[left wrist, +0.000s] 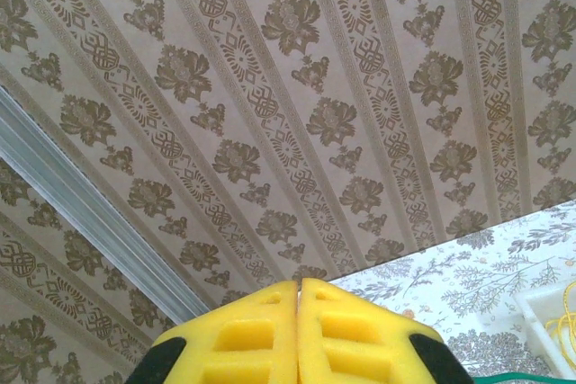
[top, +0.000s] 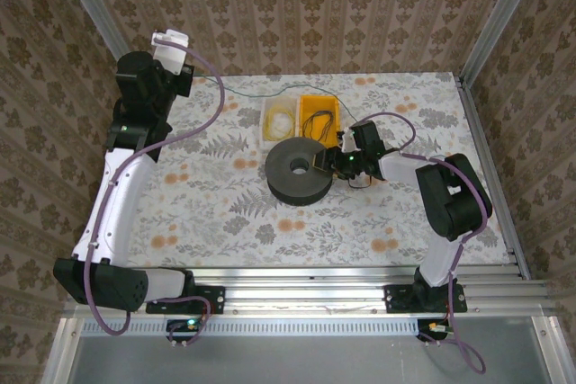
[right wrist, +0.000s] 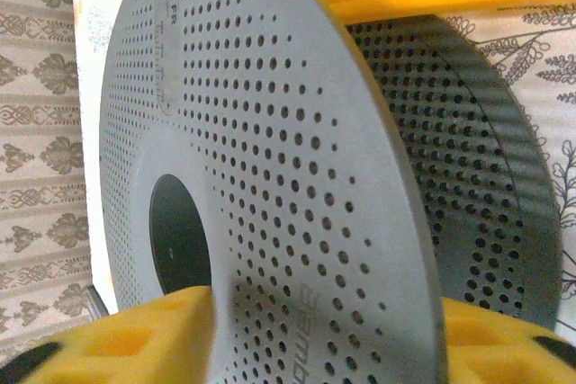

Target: Wrap the cables

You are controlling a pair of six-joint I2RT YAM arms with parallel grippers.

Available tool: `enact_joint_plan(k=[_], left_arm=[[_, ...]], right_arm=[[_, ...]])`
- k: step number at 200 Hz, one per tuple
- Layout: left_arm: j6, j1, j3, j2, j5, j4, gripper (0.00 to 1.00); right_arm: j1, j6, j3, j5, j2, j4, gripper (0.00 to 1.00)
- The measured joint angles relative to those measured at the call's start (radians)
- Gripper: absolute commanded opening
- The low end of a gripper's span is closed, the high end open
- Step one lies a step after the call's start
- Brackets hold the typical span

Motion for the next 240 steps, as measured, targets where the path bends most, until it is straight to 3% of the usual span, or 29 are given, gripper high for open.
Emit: enact_joint_plan(k=[25,70,116,147,204,240], left_arm=[[0.000,-0.002,0.000,0.000,0.000,-0.001,0.00],[0.000,-0.015,0.000,0.000,0.008,0.000,0.00],[-0.006,-0.024,0.001,0.000,0.023,-0.004,0.00],[-0.042,-0.039,0.027,0.003,0.055,-0.039,0.00],[-0.137,-0.100,0.137,0.016,0.132,-0.143,0.00],[-0.154,-0.140,0.142,0.017,0.135,-0.191,0.00]], right_arm=[[0.000,-0.023,0.002,0.004,0.000,-0.023,0.87],[-0.013,-0.108,0.027,0.069,-0.094,-0.219,0.98],[-0.017,-0.315,0.227,0.190,-0.300,-0.431,1.00],[0.089,-0.516,0.294,0.282,-0.393,-0.412,1.00],[0.253,-0.818,0.378,0.357,-0.216,-0.145,1.00],[0.307,-0.932,0.544,0.392,-0.047,-0.063,0.99]])
